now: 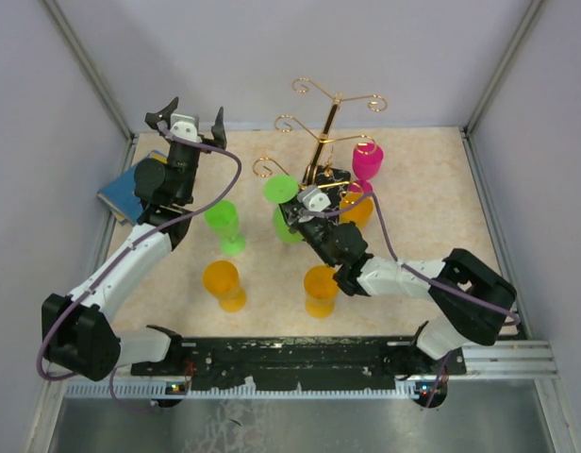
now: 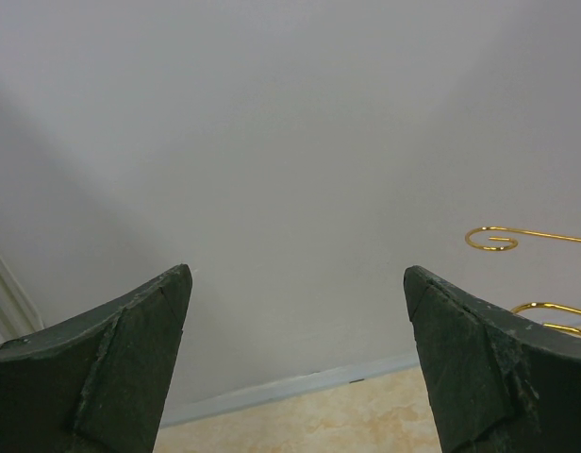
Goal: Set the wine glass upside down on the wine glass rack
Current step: Turn the wine glass upside down at the wine rack.
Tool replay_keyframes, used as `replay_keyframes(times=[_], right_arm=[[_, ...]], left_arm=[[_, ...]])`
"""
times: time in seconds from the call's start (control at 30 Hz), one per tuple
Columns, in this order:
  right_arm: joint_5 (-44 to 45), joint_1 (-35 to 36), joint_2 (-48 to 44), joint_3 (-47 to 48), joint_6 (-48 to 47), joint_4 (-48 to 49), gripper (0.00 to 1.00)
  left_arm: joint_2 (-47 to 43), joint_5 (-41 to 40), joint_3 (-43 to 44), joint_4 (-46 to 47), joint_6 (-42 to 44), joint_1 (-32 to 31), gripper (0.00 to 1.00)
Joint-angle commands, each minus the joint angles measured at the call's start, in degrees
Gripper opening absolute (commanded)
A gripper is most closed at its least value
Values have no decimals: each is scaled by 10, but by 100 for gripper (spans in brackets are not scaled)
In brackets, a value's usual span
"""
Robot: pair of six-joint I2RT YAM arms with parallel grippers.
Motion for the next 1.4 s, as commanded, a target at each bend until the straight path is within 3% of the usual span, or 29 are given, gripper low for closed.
replay_keyframes(times=[0.0, 0.8, 1.37], right_arm=[[25, 11, -28, 11, -16, 41, 1], [43, 6, 84, 122, -4, 87, 2], [142, -1, 129, 151, 2, 93, 4]], left_arm=[[-5, -4, 3, 18, 9, 4, 99], [-24, -12, -12, 19, 25, 8, 99], [-25, -10, -18, 18, 26, 10, 99]])
